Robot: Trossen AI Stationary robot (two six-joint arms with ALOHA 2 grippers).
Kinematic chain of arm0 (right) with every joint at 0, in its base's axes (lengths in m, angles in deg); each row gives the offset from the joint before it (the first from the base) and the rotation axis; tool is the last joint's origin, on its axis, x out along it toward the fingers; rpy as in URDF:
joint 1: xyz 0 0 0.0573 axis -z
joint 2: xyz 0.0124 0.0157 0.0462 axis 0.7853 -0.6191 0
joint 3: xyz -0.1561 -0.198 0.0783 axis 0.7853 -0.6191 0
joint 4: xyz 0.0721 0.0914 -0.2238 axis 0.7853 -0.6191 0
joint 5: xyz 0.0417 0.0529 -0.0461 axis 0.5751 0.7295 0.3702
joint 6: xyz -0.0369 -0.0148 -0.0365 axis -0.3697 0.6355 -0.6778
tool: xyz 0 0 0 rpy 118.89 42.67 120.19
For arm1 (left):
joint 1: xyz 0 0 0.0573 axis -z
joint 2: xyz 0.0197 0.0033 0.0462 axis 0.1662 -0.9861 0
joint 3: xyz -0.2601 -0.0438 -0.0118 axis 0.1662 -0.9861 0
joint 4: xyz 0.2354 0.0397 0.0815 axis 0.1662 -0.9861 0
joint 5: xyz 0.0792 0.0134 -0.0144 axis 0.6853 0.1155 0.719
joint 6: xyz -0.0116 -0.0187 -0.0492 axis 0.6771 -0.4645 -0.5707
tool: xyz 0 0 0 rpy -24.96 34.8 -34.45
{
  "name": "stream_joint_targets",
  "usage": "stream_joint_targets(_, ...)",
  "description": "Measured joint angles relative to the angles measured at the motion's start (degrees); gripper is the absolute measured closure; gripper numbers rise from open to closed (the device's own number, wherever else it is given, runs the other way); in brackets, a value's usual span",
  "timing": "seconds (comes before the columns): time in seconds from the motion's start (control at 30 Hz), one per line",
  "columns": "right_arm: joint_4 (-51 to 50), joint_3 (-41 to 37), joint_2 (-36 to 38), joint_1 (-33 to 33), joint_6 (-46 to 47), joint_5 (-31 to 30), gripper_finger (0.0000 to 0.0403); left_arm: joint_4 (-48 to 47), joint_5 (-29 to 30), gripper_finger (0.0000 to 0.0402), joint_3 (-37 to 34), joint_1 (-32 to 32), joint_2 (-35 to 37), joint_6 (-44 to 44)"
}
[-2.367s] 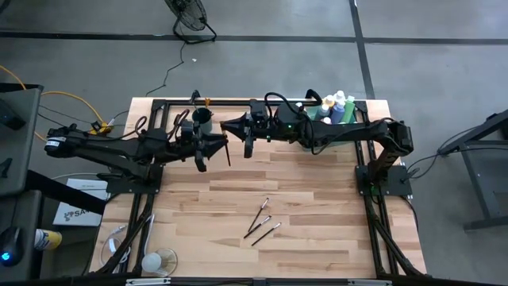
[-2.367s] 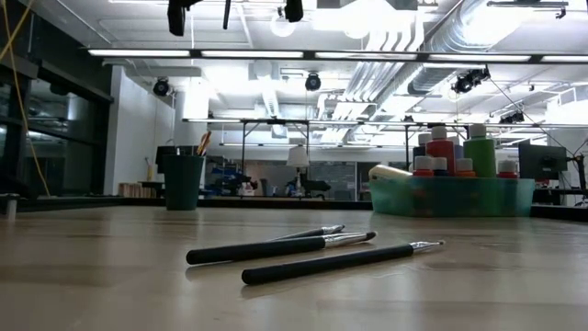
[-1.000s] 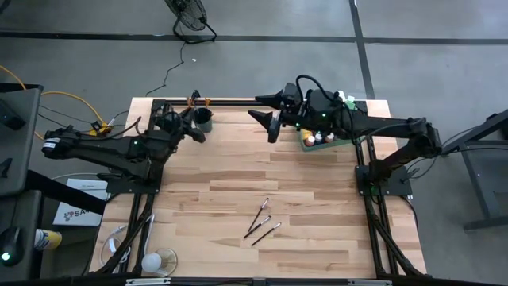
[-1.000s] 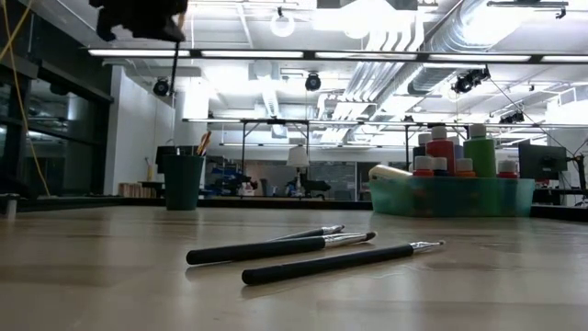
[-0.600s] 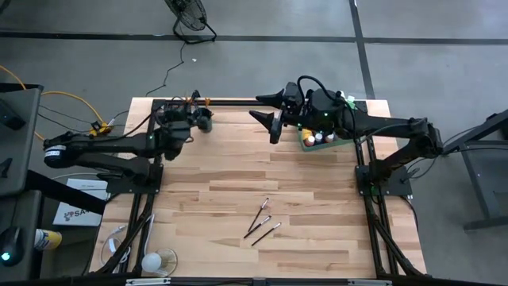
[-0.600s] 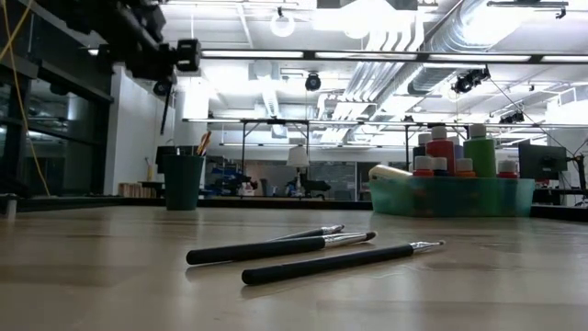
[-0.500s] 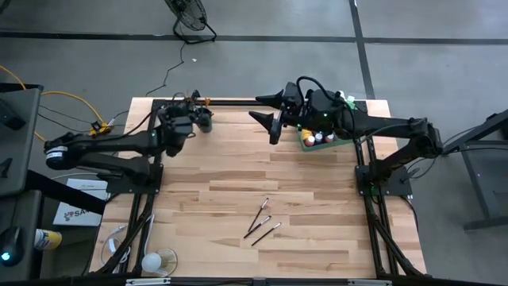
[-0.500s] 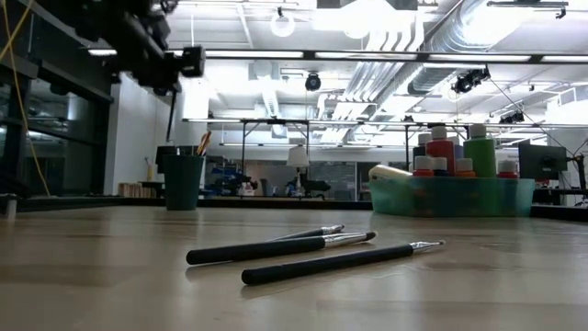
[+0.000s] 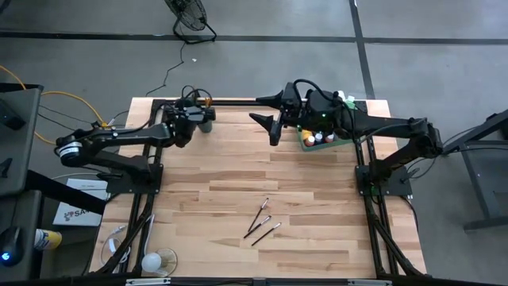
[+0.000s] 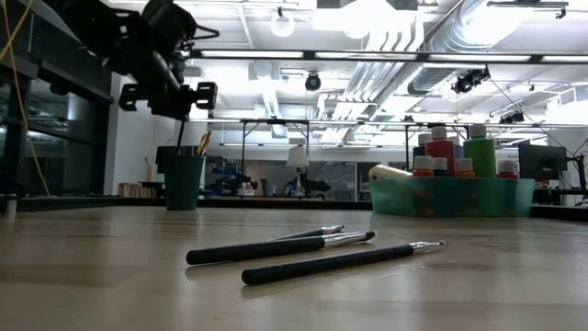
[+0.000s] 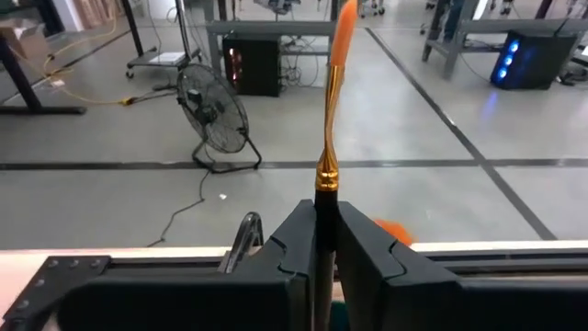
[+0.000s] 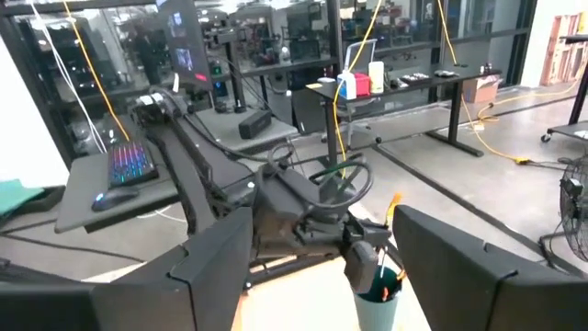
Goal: Pick & Place Paint Supplies
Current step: Put the gold paintbrush into the blue cup, then put the silver paintbrush into the blue cup
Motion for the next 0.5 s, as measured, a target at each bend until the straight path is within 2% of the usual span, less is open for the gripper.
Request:
stream_joint_targets(0.2, -1.35, -0.04, -0.02, 0.00, -0.33, 0.00, 0.0145, 2.13, -3.81, 0.0330, 0.00, -1.44, -1.87, 0.24)
stream_joint_targets(0.5, -1.35, -0.04, -0.02, 0.00, -1.09, -0.42, 0.0145, 2.49, -3.91, 0.0231, 0.04, -1.61, -1.50, 1.01)
